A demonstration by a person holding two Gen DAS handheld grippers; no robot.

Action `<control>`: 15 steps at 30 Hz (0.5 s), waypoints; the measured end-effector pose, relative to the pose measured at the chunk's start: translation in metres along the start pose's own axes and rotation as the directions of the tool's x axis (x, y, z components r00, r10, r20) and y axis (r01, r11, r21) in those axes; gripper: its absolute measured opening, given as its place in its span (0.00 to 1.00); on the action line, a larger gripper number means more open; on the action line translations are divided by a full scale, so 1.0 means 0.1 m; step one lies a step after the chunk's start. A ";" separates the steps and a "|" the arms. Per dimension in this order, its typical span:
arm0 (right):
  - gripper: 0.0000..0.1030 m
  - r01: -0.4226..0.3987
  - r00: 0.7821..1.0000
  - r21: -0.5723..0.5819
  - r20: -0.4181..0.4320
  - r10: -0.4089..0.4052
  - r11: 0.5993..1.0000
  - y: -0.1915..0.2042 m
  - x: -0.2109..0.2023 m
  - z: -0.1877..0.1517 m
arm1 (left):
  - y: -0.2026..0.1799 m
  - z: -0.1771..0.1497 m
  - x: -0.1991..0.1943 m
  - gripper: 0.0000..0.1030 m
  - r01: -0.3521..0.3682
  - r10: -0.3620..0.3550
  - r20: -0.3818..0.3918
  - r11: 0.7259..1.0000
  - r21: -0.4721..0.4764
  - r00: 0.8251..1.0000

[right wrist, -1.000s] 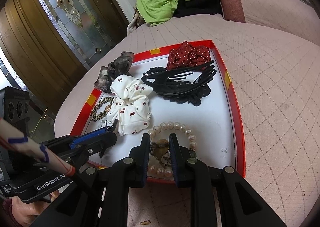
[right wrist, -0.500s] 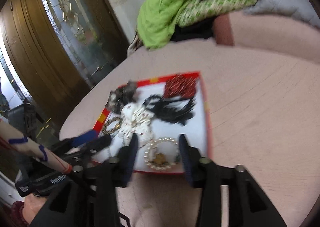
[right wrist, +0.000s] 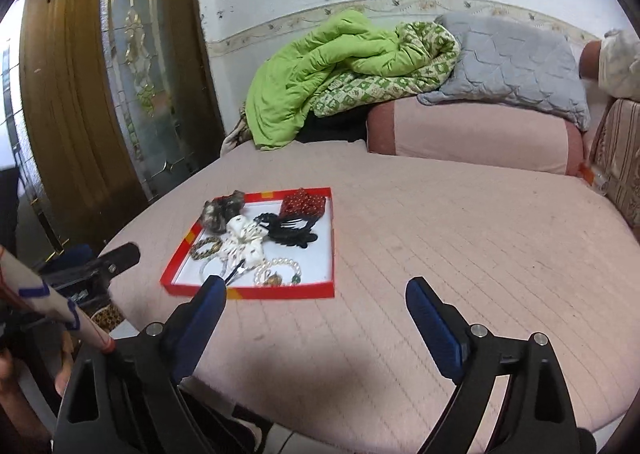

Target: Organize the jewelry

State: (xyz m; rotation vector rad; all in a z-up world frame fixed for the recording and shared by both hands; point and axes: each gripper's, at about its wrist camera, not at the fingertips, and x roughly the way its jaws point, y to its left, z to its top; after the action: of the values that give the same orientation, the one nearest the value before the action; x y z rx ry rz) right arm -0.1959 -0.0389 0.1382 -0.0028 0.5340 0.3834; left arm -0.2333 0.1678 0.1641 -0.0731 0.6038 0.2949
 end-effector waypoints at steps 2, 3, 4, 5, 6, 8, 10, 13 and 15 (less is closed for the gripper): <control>0.91 0.000 1.000 -0.032 0.022 0.001 0.999 0.06 -0.08 -0.02 | 0.01 -0.01 -0.06 0.99 0.023 -0.023 0.009 1.000 -0.005 1.000; 0.92 0.011 0.999 -0.050 0.036 -0.009 0.999 0.08 -0.12 -0.02 | 0.03 -0.01 -0.08 0.99 0.044 -0.044 0.008 0.999 -0.015 0.999; 0.92 0.016 0.999 -0.058 0.046 -0.013 0.998 0.10 -0.15 -0.01 | 0.02 -0.02 -0.10 0.99 0.056 -0.056 0.009 0.998 -0.019 0.998; 0.92 0.012 0.999 -0.059 0.052 -0.009 0.998 0.10 -0.16 0.00 | 0.03 -0.01 -0.13 0.99 0.057 -0.057 0.019 0.998 -0.024 0.998; 0.92 0.009 0.998 -0.058 0.057 -0.006 0.998 0.11 -0.18 0.00 | 0.03 -0.01 -0.14 0.99 0.036 -0.036 0.026 0.999 -0.024 0.999; 0.92 0.004 0.998 -0.055 0.061 0.000 0.998 0.12 -0.20 -0.01 | 0.01 -0.01 -0.16 0.99 -0.015 0.015 0.037 1.000 0.001 0.999; 0.92 -0.002 0.999 -0.059 0.052 0.006 0.998 0.13 -0.19 -0.02 | -0.03 -0.01 -0.13 0.99 -0.029 0.028 0.037 0.999 0.028 0.999; 0.92 -0.007 0.999 -0.069 0.045 0.010 0.998 0.17 -0.18 -0.04 | -0.04 -0.04 -0.10 0.99 -0.056 0.055 0.038 0.998 0.026 0.998; 0.92 -0.010 0.999 -0.078 0.041 0.013 0.997 0.20 -0.17 -0.05 | -0.04 -0.05 -0.09 0.99 -0.091 0.089 0.047 0.995 0.032 0.995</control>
State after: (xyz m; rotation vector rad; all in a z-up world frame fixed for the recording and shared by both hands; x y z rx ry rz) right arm -0.2184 -0.0270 0.1445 -0.0664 0.4778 0.4142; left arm -0.2419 0.1610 0.1653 -0.0063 0.5674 0.3724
